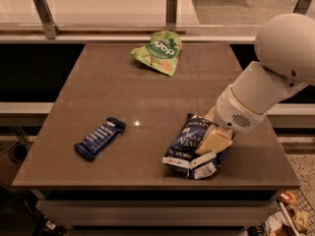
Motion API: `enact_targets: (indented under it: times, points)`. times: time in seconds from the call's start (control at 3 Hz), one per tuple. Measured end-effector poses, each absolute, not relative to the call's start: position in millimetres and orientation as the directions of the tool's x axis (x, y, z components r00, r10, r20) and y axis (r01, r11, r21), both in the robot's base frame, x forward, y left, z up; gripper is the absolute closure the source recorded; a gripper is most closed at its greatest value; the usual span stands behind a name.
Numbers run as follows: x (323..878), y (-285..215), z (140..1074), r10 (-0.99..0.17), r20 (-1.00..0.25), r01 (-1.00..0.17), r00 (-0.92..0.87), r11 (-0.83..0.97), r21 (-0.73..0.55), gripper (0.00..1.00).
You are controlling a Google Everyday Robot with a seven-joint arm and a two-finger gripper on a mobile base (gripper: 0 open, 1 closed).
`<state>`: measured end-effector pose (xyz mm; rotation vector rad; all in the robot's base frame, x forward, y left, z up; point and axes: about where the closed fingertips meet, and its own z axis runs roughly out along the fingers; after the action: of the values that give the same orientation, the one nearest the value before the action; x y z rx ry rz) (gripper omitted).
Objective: Move blue chip bag near green rice chip bag
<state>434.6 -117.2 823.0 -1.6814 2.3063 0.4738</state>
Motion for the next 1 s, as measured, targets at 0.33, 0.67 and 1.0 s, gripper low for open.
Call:
enact_targets:
  times: [0.33,0.67,1.0]
  points:
    - [434.5,-117.1,824.3,-0.872,-0.383,-0.953,-0.304,0.282,0.114,1.00]
    - [434.6,-117.1,824.4,-0.872,-0.383,-0.953,-0.304,0.282,0.114,1.00]
    - [434.9,-117.1,824.8,-0.872,-0.383,-0.953,-0.304,0.282,0.114,1.00]
